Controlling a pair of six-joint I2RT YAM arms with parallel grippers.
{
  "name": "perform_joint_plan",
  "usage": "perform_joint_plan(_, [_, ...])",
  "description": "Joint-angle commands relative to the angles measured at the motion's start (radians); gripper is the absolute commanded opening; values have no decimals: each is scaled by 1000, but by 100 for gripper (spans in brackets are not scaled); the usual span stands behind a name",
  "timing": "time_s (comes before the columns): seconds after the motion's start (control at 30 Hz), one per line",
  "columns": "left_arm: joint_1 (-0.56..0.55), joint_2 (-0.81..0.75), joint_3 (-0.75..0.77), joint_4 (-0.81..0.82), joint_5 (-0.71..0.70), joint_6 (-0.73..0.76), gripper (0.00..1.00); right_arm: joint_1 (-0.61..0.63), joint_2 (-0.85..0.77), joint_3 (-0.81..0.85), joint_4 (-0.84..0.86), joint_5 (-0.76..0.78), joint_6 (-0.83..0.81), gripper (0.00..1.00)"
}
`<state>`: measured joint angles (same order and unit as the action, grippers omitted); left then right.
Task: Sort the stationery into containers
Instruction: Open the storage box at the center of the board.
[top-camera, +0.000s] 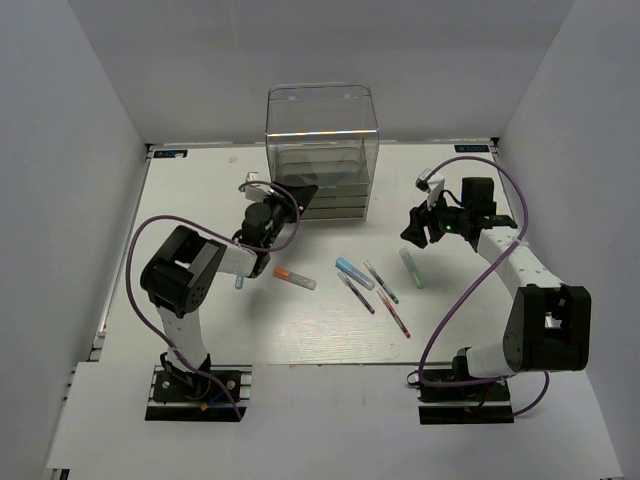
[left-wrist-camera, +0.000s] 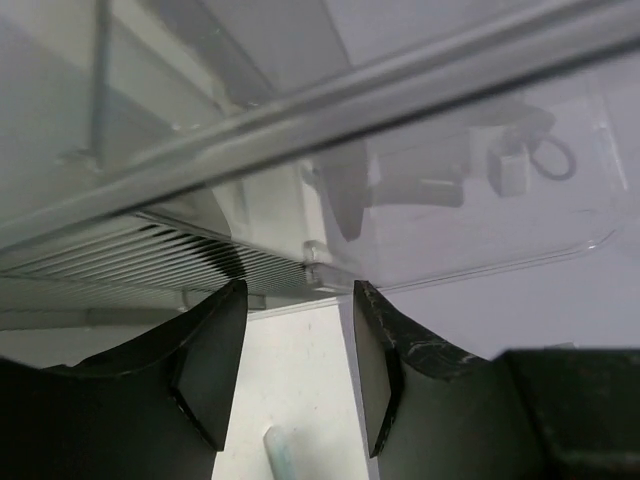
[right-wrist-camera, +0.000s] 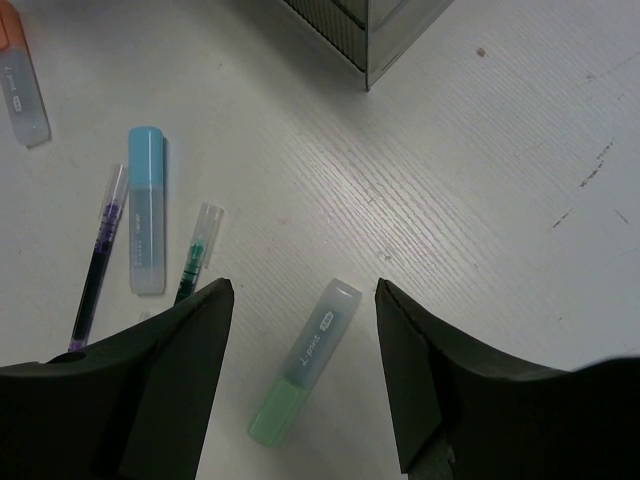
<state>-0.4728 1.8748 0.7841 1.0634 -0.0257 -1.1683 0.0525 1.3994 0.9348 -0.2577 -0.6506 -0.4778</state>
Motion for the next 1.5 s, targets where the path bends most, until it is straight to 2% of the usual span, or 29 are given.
perform_joint_plan(0.0, [-18,-2,35,90,-72,16,57,-2,-28,1,40,-24,-16,65])
perform_joint_plan(0.17, [-27,20,66,90,-95,25,55,-2,-27,2,40,-29,-21,64])
perform_joint_plan(0.27, [-27,43,76,90,-120,25,48,-5,-30,-2,38,-32,-30,64])
perform_joint_plan(0.43, [-27,63,76,110,-140,15,42,-5,-39,-13,29,-30,-41,64])
perform_joint_plan(0.63, [-27,63,67,138,-149,6,25,-6,-50,-25,29,-37,-47,62])
perform_joint_plan(0.87, [-27,44,38,167,-140,6,0,-2,-59,-34,17,-47,-71,62])
perform_joint_plan(1.13, [-58,-48,-5,167,-94,6,0,4,-65,-44,17,-63,-88,62])
perform_joint_plan(1.47, [-76,-238,-71,98,-72,6,0,6,-69,-51,9,-83,-123,62])
